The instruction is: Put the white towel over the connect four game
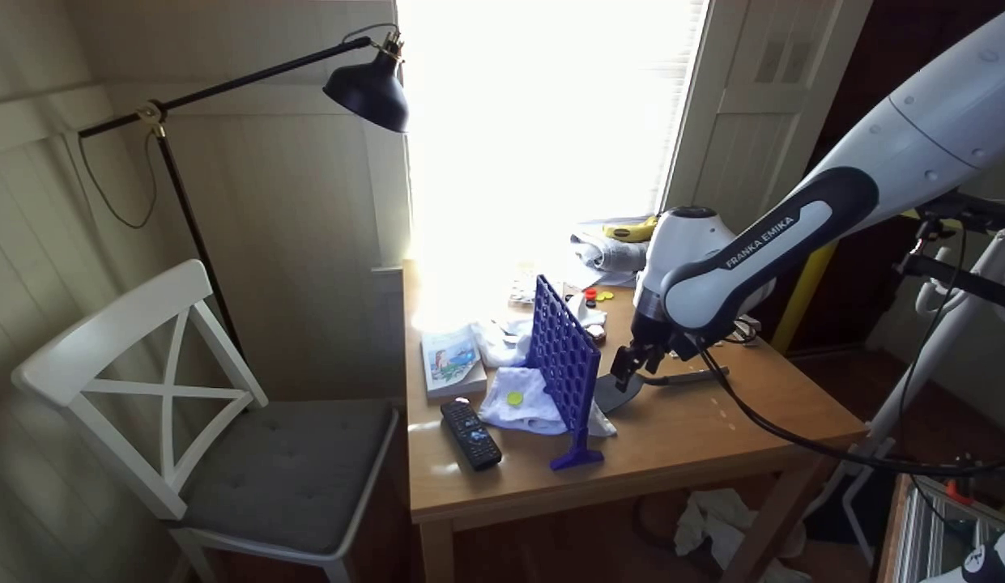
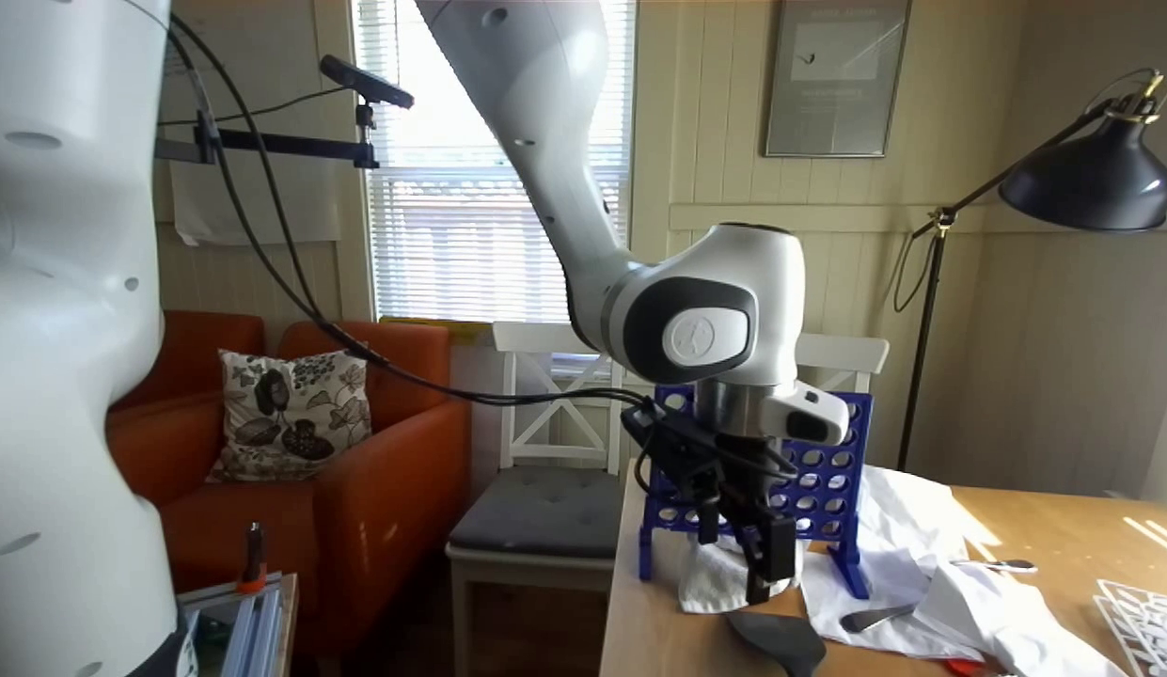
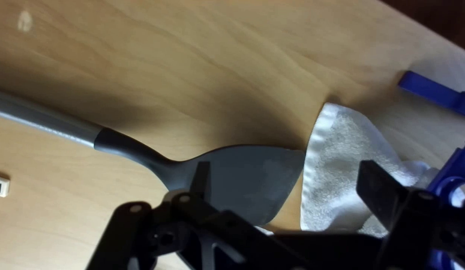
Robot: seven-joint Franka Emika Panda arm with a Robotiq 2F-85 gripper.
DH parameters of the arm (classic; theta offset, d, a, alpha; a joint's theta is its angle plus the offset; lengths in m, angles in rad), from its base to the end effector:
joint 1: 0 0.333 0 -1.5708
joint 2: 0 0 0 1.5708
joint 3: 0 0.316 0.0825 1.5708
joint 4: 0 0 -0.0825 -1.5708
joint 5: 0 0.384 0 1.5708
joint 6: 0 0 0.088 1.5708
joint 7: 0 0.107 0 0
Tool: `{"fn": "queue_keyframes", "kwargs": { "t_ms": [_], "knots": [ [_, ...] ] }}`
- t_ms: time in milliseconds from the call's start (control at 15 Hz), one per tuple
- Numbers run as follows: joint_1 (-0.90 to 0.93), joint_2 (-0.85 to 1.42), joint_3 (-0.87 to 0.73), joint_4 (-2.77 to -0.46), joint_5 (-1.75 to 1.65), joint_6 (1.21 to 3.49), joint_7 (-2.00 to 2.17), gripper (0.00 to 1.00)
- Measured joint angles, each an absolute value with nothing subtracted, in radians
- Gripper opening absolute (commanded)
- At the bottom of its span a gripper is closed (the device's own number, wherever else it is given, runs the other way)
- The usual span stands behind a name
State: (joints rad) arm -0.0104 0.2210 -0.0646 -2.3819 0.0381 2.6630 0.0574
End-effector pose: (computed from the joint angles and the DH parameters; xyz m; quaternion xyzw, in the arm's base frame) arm 0.5103 -0.0400 0.2347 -0.9962 0.0817 -0.0304 0.0020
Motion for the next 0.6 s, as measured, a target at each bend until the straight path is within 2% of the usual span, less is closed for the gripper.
{"fn": "queue_keyframes", "kwargs": {
  "t_ms": [600],
  "knots": [
    [-0.064,0.291,0.007,-2.432,0.137,2.931,-0.013,1.0]
  ]
}}
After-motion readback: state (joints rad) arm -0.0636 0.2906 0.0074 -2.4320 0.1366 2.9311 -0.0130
